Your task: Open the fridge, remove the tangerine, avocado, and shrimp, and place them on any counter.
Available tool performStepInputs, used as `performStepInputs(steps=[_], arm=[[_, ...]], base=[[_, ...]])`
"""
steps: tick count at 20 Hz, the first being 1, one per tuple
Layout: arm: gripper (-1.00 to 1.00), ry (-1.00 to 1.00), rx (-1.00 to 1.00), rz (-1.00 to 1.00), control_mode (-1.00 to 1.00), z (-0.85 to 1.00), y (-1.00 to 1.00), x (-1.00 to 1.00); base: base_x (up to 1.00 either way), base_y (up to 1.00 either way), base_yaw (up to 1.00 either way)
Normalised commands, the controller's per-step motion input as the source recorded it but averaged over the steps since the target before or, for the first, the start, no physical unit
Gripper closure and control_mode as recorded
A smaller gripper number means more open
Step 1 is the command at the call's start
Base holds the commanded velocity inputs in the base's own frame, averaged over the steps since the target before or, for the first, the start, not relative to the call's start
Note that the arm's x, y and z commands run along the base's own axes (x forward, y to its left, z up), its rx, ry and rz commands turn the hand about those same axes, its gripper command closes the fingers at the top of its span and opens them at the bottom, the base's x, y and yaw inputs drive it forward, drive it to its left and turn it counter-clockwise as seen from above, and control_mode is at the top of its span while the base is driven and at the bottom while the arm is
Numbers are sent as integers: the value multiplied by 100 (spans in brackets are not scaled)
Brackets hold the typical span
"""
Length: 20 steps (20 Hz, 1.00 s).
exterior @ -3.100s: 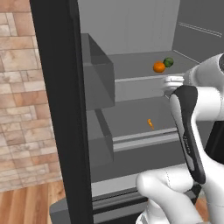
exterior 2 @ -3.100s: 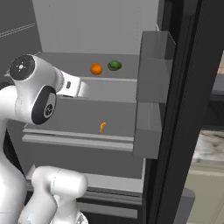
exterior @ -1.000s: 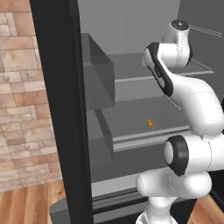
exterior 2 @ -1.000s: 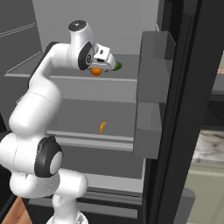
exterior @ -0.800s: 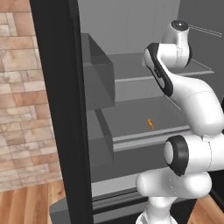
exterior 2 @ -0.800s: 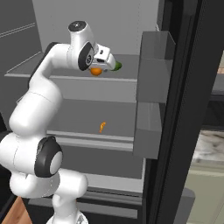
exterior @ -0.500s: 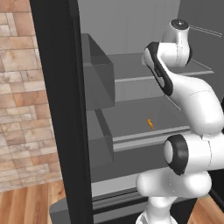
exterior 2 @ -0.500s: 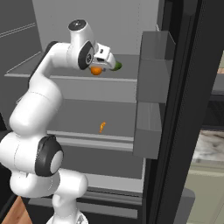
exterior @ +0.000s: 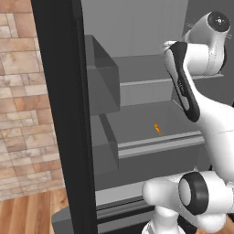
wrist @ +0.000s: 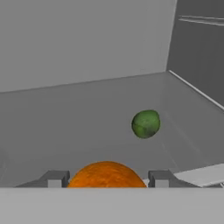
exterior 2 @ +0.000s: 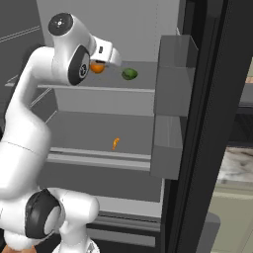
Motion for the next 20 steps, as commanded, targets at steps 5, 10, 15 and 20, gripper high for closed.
performStepInputs(steps=[5,10,15,20], arm=[[100,-23,0,0,-100,-9,5,-100],[100,-7,0,0,-100,-38,0,-100],[100,-3,0,0,-100,-30,0,-100],[100,0,0,0,100,-10,0,-59]], base=[[0,0,0],[0,0,0],[0,0,0],[-16,0,0]])
